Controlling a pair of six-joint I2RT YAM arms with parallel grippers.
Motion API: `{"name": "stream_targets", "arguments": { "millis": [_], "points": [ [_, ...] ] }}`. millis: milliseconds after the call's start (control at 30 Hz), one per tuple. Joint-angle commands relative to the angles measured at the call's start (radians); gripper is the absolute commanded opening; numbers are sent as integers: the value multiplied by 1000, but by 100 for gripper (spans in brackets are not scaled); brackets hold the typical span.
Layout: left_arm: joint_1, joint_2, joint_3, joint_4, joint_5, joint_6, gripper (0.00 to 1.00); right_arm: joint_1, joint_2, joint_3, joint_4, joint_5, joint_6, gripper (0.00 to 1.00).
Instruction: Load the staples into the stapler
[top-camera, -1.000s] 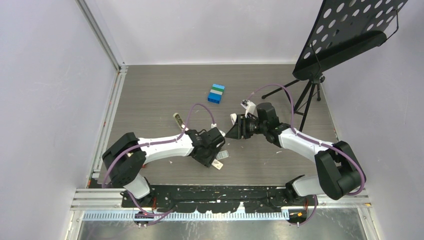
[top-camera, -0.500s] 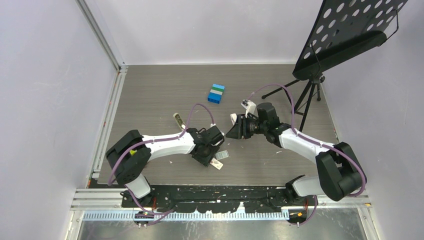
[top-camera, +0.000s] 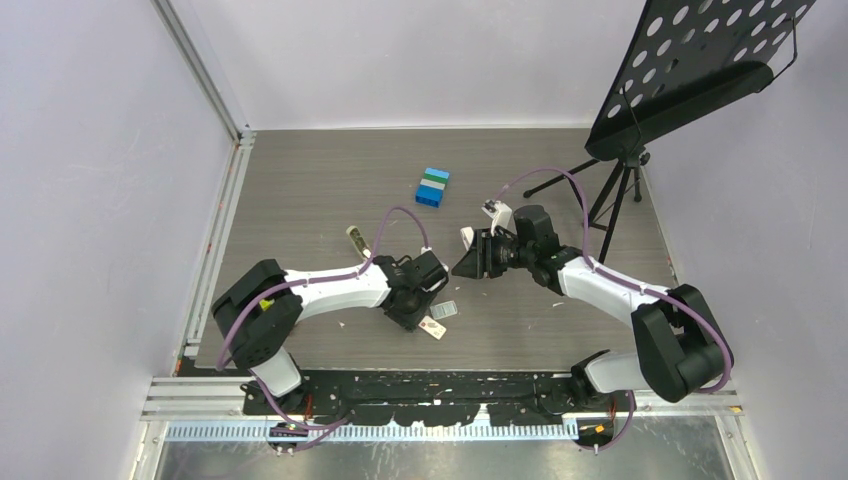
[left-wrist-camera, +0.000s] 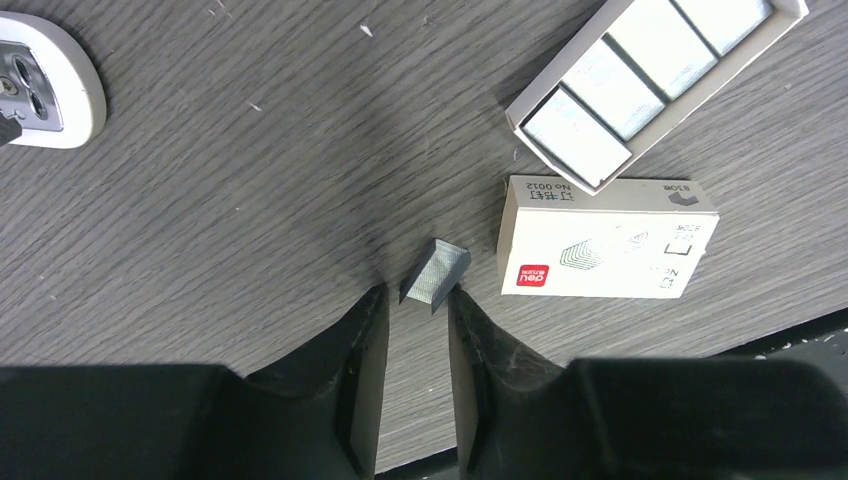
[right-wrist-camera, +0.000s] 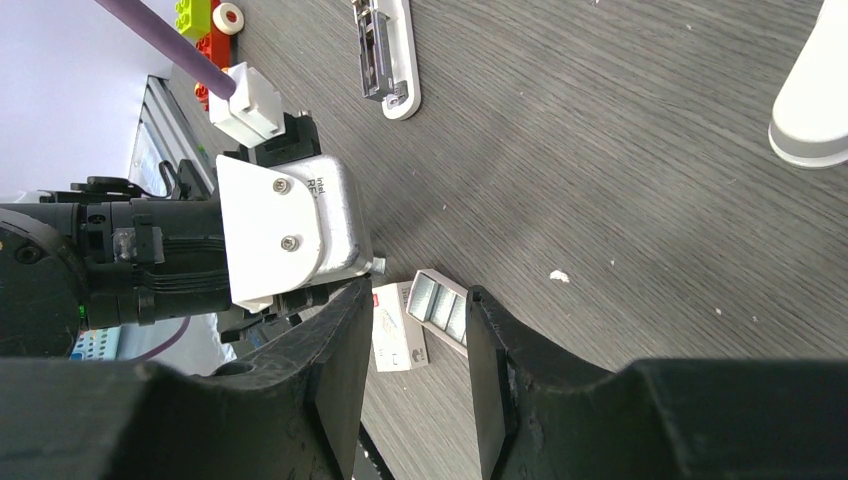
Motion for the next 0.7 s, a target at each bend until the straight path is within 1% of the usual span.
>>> {"name": "stream_targets", "arguments": {
  "millis": [0, 100, 267, 433, 667],
  "points": [
    [12, 3, -16, 42, -6, -14, 28, 2, -30, 28, 21, -3, -9, 44],
    [17, -6, -26, 58, -1, -19, 26, 2, -30, 28, 22, -5, -10, 44],
    [23, -17, -39, 84, 20, -32, 24, 1, -28, 28, 26, -5, -7, 44],
    [59, -39, -77, 126, 48, -62, 20, 1, -23, 28, 31, -12, -5, 44],
    [100, -103, -133, 192, 63, -94, 20, 1, -21, 24, 51, -25, 3, 44]
  ]
}}
